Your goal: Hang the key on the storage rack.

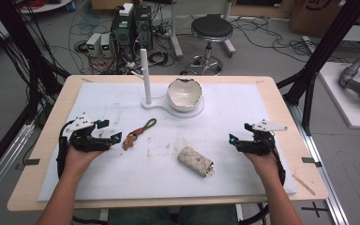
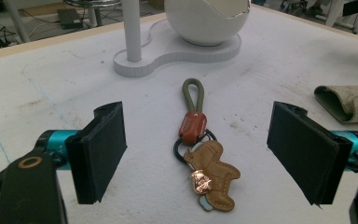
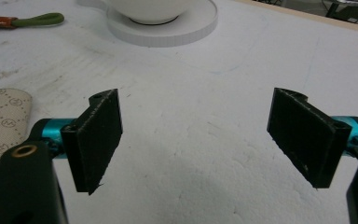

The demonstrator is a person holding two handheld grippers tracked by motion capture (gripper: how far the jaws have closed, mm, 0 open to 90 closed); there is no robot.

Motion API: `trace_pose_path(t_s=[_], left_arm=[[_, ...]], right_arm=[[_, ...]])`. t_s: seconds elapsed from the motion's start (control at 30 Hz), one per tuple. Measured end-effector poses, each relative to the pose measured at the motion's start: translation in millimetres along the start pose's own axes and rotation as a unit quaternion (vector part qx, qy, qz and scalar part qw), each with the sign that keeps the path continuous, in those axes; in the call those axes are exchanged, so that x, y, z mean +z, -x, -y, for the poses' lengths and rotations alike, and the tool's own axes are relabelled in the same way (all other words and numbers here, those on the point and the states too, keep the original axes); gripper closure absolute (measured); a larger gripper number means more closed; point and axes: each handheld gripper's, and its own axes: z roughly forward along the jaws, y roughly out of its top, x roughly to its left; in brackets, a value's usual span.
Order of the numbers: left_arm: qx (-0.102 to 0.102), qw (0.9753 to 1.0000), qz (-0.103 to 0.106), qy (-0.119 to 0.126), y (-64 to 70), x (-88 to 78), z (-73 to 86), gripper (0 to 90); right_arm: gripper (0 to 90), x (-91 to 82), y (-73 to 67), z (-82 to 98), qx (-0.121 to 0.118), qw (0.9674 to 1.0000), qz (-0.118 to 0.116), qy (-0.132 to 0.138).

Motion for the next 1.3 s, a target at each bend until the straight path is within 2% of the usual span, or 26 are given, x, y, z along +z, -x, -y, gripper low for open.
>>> trace_pose_path(t_s=[0.27, 0.4, 0.77, 1.3], left_arm=[[-0.006, 1.0000, -0.005, -0.004, -1.9, 1.1, 0.6, 19.4], [-0.008, 0.9999, -0.008, 0.000, -2.4, 0.5, 0.6, 19.6], [-0.019, 0.9997, -0.016, -0.001, -4.7, 1.8, -0.4, 19.8], [-0.020, 0.9995, -0.012, -0.023, -4.4, 30.0, -6.9, 19.8]], right_arm=[[18.4, 3.7, -4.2, 0.3, -0.014, 0.9998, -0.010, -0.014], [18.4, 1.7, -7.0, -0.2, -0.021, 0.9997, -0.009, -0.008], [18.4, 0.6, -6.6, 0.8, -0.019, 0.9997, -0.006, -0.011], [18.4, -16.1, -5.1, 10.6, -0.021, 0.9997, 0.004, -0.012]])
